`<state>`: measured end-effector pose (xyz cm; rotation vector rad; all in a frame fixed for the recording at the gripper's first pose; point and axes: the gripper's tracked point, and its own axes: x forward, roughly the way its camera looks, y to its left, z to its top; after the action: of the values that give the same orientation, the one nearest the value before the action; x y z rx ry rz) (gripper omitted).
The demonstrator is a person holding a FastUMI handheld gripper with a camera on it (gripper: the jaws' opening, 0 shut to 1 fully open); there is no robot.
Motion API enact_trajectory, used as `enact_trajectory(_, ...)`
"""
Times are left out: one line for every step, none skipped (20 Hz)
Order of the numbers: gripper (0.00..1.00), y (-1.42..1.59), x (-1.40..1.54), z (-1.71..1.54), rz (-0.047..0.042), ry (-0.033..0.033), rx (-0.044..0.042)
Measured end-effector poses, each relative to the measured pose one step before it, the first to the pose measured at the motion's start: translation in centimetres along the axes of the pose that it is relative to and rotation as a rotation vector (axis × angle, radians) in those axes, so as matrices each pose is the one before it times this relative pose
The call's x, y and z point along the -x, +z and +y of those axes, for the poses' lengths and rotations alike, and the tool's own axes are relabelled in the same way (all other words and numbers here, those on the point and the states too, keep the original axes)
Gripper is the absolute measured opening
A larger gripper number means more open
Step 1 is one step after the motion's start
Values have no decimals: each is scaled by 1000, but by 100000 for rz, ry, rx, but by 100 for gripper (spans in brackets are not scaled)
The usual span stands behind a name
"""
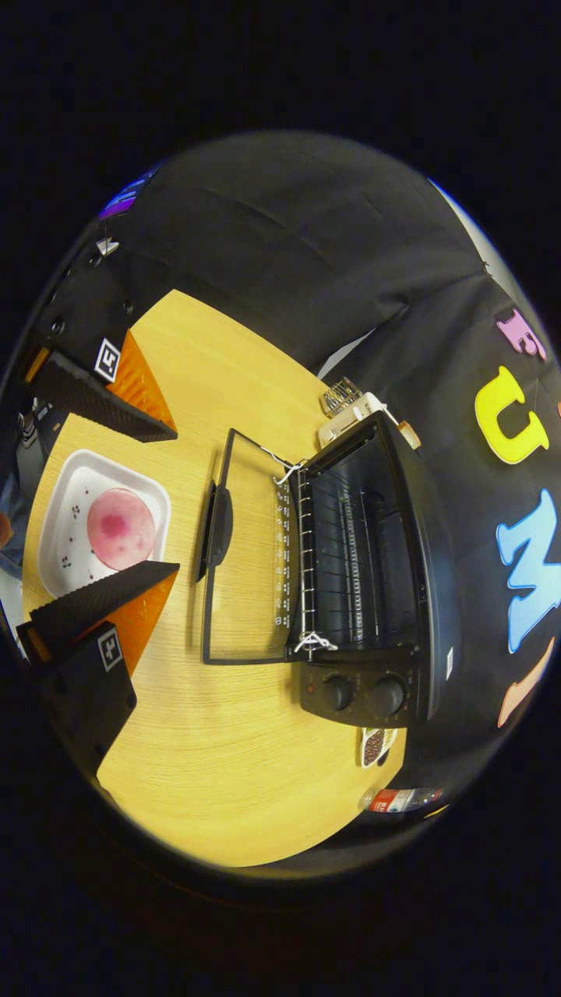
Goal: Open the toaster oven, put the food inside, and close the toaster oven door.
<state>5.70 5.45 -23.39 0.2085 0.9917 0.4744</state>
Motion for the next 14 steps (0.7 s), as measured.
enact_trajectory(98, -390, 98, -591, 2400, 108, -1126)
enact_trajectory(98, -429, 146, -639, 2828, 116, -1807)
enact_trajectory(98, -568, 66, -543, 2994, 178, -2483)
enact_trajectory(98, -374, 26, -646, 2515, -1, -3199)
enact_trajectory(98, -379, -30, -501, 2378, 43, -3539)
enact_trajectory(98, -287, -59, -447, 2030, 368, -3492)
enact_trajectory(98, -280, -111, -387, 1863, 392, -3251)
enact_trajectory(98, -329, -129, -394, 1970, 350, -2774)
enact_trajectory(98, -524, -94, -351, 2423, 222, -2432)
enact_trajectory(98, -373, -89, -417, 2195, -113, -1637)
enact_trajectory(98, -443, -193, -405, 1957, -311, -1321)
enact_trajectory(98, -353, -172, -391, 1955, -155, -959)
enact_trajectory(98, -445, -138, -333, 1747, -154, -840)
enact_trajectory(98, -410, -114, -284, 1949, -130, -739)
